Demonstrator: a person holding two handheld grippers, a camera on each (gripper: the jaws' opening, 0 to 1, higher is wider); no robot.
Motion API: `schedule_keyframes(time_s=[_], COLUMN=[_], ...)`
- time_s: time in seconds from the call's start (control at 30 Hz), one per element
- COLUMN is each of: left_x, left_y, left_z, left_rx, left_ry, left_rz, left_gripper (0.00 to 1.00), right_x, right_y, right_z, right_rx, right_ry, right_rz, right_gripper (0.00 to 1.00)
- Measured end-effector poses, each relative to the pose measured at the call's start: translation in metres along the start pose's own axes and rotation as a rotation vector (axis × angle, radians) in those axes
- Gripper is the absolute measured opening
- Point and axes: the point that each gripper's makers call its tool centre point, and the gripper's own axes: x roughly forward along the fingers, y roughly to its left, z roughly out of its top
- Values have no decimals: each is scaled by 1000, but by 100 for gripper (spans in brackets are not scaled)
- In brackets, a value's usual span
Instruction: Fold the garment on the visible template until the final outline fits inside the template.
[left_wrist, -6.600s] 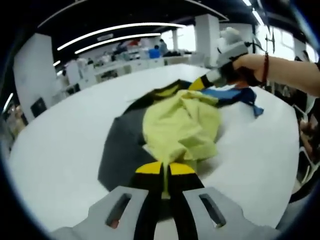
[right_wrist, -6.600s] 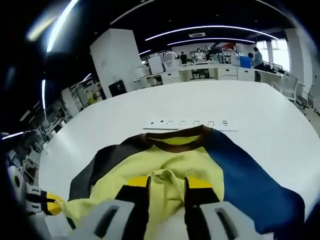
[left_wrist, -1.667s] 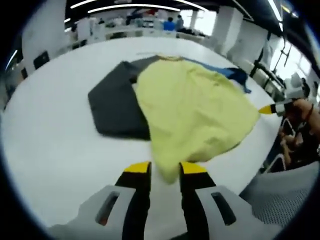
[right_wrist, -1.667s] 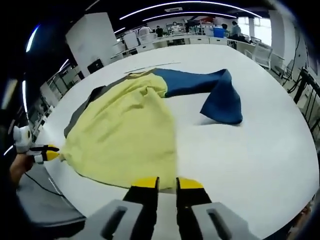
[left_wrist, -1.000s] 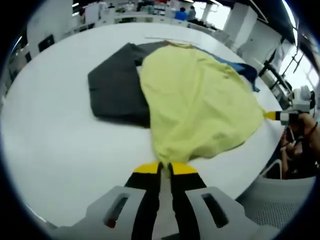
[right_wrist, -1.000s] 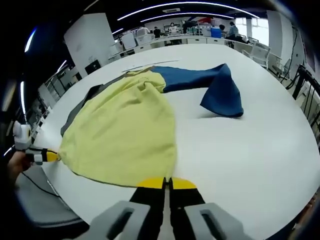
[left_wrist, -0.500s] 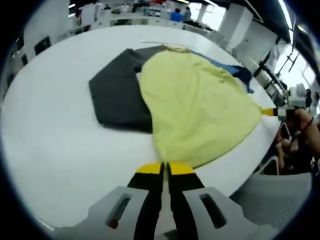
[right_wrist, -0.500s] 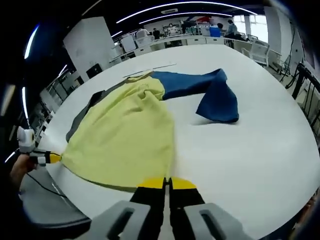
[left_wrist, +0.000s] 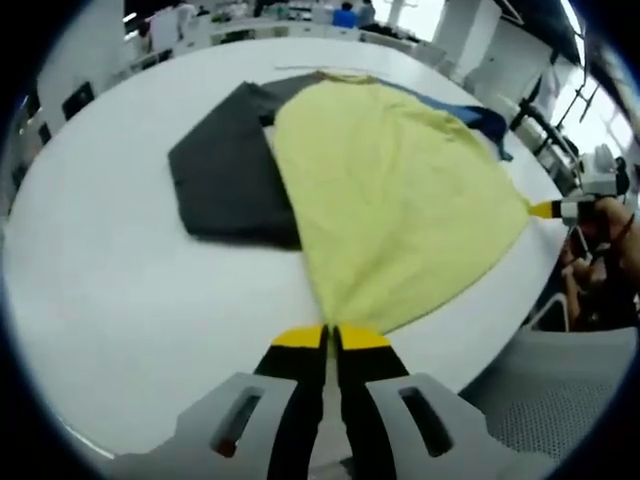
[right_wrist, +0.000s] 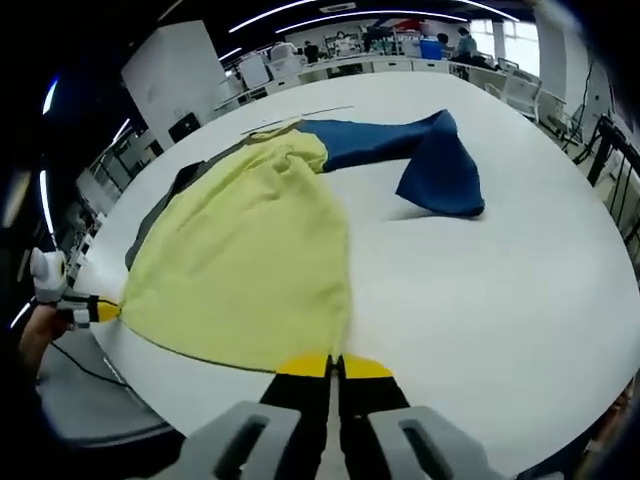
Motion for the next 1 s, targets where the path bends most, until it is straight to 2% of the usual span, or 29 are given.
schedule_keyframes(time_s=[0.1, 0.13, 0.23, 0.33, 0.43, 0.53, 0.77, 1.0], left_x=[-1, -2, -3, -7, -11, -15, -23, -29], left_y=[-2, -1, -3, -7, -7, -6, -7, -10], left_z=[1, 2, 7, 13, 17, 23, 40, 58], left_rx=[3, 10, 14, 10, 27, 40, 68, 97], left_ry=[-13, -21, -56, -104, -143, -183, -264, -338], left_rz=[-2, 1, -11, -24, -6, 1, 8, 2], left_gripper=[1, 3, 13, 25, 36, 43, 58, 71], right_x=[-2, -4, -8, -12, -14, -11, 0, 15], right_y=[1, 1, 0, 2, 3, 5, 1, -6], right_z=[9, 12, 26, 43, 61, 82, 126, 157], right_rx=[36, 48, 58, 50, 58, 54, 38, 46], right_ry=[-37, -50, -79, -122, -168, -203, -276, -293], right_rz=[16, 15, 18, 30, 47, 75, 88, 98], right_gripper=[0, 3, 16, 22, 29, 36, 41, 44])
